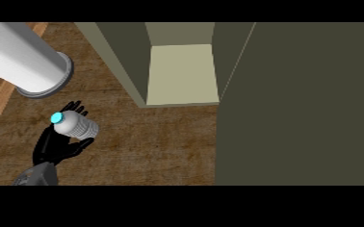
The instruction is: Pick up the bottled water, place it into the cabinet and close the cabinet
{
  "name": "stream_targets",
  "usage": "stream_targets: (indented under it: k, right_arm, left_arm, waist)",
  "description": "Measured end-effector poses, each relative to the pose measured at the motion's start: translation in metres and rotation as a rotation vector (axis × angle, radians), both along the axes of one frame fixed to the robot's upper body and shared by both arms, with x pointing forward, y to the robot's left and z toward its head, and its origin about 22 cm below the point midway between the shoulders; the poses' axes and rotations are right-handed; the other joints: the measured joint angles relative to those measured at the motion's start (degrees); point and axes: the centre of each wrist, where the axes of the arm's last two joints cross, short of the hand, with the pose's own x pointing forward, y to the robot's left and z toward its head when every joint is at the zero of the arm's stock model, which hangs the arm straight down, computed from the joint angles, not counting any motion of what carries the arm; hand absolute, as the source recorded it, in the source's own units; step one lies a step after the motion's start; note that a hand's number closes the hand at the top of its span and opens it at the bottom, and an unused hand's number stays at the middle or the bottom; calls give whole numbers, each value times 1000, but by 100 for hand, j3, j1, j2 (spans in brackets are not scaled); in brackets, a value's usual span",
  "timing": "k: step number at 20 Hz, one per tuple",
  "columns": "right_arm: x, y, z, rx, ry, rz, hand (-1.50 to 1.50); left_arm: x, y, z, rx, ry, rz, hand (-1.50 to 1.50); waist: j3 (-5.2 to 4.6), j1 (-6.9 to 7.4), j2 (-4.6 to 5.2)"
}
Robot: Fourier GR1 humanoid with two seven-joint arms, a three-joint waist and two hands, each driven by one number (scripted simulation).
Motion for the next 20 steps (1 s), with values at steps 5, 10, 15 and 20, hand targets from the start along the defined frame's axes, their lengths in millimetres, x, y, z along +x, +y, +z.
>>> stream_targets:
  k: [5,10,15,20]
  right_arm:
    - [-3,0,-1,1,-2,7,-150]
    - [-6,-2,-1,-2,-9,2,-150]
    - [-8,-2,-2,-7,1,-9,-150]
    - [-14,-2,-3,-6,21,-22,-150]
  left_arm:
    - [5,-10,-6,43,-26,9,150]
    - [9,-16,-7,178,-100,22,150]
    - [11,-41,-15,281,-202,1,150]
    - [4,-70,-26,348,-278,-40,150]
  waist:
    - [7,-21,1]
    - [24,-39,-6]
    - [51,24,-38]
    - [104,112,-96]
